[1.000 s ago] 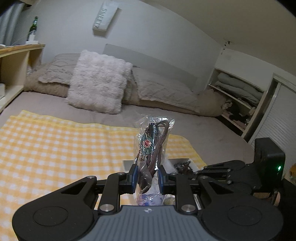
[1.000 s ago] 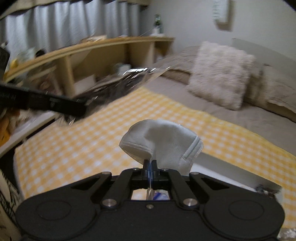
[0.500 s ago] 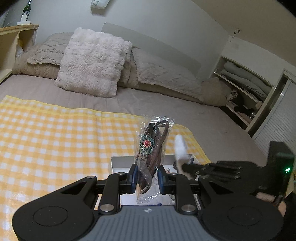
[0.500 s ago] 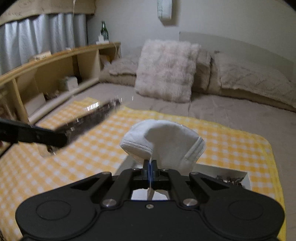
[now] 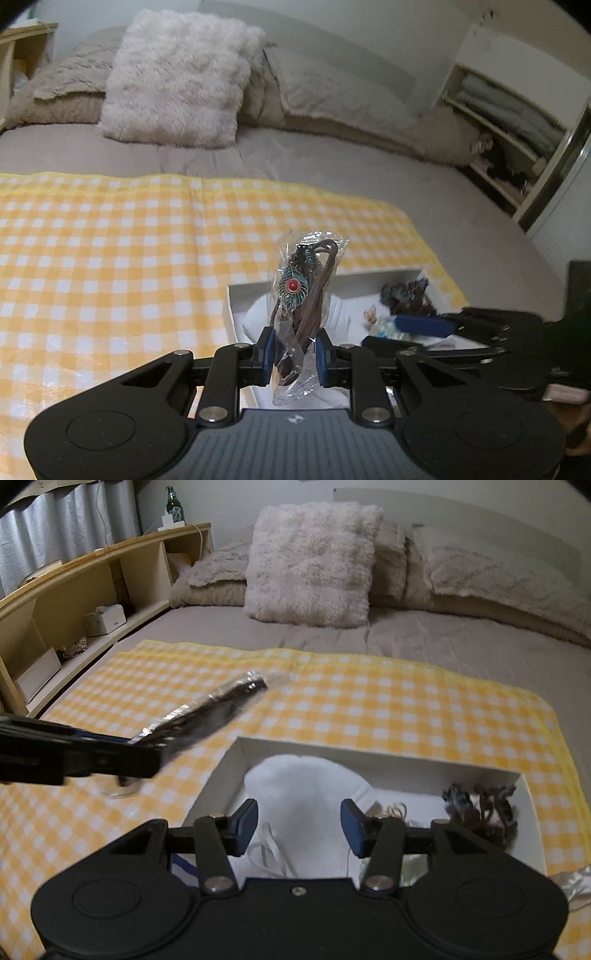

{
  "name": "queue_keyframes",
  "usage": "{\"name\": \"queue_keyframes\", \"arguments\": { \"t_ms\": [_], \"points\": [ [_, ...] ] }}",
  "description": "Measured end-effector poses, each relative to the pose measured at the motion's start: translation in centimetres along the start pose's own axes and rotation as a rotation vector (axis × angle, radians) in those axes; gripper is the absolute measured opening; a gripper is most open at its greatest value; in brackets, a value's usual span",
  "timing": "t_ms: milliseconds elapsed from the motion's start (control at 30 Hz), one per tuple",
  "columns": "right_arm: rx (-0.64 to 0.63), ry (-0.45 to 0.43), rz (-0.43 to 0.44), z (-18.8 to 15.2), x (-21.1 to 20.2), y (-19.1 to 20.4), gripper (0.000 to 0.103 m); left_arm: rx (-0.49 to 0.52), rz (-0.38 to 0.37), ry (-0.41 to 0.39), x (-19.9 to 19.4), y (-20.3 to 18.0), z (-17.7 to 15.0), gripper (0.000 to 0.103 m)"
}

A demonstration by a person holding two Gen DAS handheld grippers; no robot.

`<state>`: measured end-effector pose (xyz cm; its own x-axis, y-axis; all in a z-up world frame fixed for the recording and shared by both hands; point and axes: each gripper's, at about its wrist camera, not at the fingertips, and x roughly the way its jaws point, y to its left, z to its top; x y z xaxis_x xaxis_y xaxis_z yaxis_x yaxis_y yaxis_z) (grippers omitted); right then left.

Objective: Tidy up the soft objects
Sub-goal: 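Lower the mask into the box with right tool while left tool lowers the cord bag, then open both tools over the box and lift them out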

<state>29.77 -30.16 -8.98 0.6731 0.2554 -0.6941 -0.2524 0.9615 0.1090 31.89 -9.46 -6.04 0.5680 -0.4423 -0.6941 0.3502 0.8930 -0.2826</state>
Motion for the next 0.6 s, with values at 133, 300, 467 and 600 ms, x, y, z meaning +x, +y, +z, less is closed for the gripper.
{"name": "queue_keyframes", "arguments": {
  "t_ms": [133,300,467,600],
  "points": [
    [0.019,0.009,-0.002,-0.4,-0.3,-0.5,0.05,0.065,-0.005,0.062,2.8,-0.7,-0.2,0.024],
    [0.03,0.021,-0.003,-0.4,-0.4,-1.0,0.05,0.24,0.032,0.02,4.4,-2.2,-0.6,0.068],
    [0.033,0.037,-0.01,-0.7,-0.6,-1.4,0.051,0.208,0.053,0.066,4.9,-1.1,-1.1,0.079],
    [0.046,0.039,-0.021,-1.0,-1.2,-1.7,0.052,0.192,0.064,0.076,4.3,-0.9,-1.3,0.079]
  ]
}}
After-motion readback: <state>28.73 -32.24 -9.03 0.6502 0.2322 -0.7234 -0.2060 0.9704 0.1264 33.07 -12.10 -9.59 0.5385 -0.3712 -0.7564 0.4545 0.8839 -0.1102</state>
